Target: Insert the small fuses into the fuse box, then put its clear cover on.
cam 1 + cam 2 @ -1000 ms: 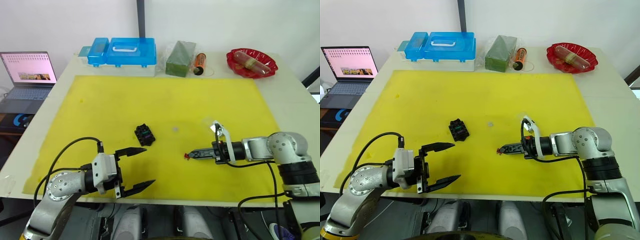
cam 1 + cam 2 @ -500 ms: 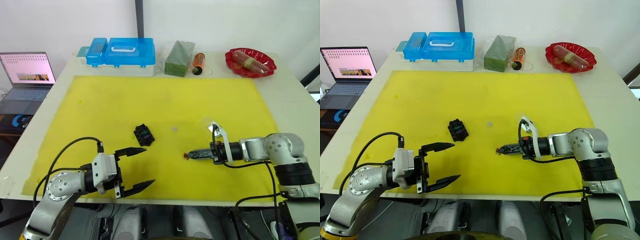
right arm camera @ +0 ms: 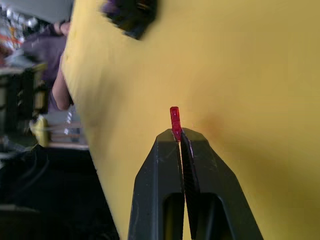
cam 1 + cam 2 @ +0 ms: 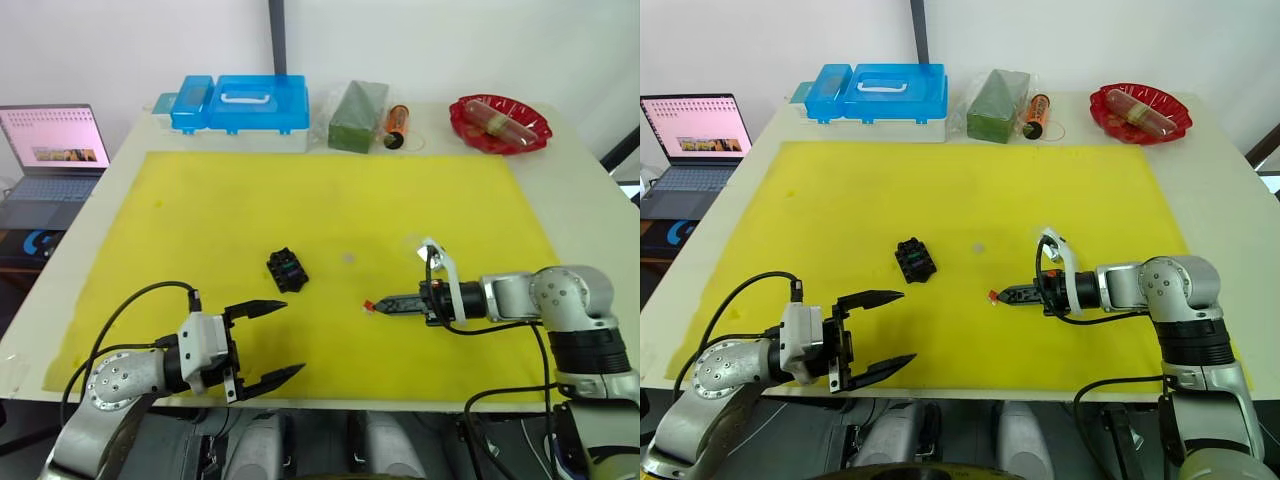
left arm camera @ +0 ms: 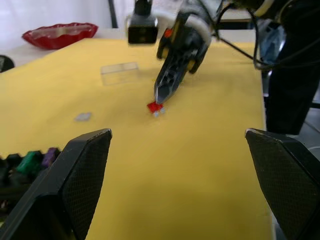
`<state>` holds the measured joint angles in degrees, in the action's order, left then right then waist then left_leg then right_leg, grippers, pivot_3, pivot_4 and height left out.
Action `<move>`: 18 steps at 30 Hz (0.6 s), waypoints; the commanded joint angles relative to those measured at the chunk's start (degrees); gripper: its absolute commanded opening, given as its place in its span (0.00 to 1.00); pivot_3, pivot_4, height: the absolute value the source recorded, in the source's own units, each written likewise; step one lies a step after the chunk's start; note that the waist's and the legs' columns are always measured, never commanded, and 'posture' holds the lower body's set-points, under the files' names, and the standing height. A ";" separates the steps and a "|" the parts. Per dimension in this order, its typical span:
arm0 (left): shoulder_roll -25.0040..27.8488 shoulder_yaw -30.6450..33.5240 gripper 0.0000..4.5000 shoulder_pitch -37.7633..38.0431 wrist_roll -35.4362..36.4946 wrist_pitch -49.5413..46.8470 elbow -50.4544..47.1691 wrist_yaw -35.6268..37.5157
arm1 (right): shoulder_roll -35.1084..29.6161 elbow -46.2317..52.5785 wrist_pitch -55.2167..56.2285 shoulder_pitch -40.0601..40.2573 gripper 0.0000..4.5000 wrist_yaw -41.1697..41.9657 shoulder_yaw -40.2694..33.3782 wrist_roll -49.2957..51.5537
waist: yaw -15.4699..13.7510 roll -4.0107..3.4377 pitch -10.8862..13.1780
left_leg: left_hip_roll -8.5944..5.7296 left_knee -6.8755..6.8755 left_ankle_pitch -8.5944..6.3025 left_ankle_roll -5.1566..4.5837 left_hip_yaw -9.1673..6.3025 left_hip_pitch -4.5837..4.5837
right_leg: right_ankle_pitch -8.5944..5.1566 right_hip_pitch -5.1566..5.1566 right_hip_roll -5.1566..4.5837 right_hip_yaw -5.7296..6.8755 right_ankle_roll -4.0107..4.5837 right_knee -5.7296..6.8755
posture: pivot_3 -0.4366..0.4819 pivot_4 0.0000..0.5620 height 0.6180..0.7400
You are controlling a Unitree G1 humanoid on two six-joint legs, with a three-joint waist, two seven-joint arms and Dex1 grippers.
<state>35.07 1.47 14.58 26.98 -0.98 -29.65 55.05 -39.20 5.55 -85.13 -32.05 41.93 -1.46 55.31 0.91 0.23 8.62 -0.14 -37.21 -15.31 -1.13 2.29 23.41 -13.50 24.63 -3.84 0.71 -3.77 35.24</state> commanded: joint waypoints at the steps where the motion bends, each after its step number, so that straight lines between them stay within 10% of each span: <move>1: -0.95 2.82 1.00 1.41 0.86 -0.56 -1.57 -3.30 | -1.07 7.53 6.66 -8.08 0.00 3.56 3.10 -1.80 | 0.23 -0.03 0.01 | 0.00 0.05 0.00 0.00 0.00 -0.01 | 0.00 0.03 0.00 0.00 0.00 0.00 | 0.48 0.27 1.00; 18: -8.05 6.20 1.00 -4.96 -4.90 1.26 10.66 -14.98 | 12.15 -12.89 57.93 -29.80 0.00 21.85 31.08 -41.39 | 0.02 0.03 -0.02 | -0.18 0.03 0.01 0.02 0.06 -0.02 | 0.03 0.09 -0.20 0.08 -0.01 0.23 | 0.48 0.27 1.00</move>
<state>26.92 6.33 10.19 22.94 -0.90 -18.74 40.91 -27.38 -5.85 -29.58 -60.55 62.27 29.28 16.43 0.94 0.25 8.60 -0.32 -37.16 -15.30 -1.11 2.35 23.39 -13.48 24.72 -4.06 0.79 -3.78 35.48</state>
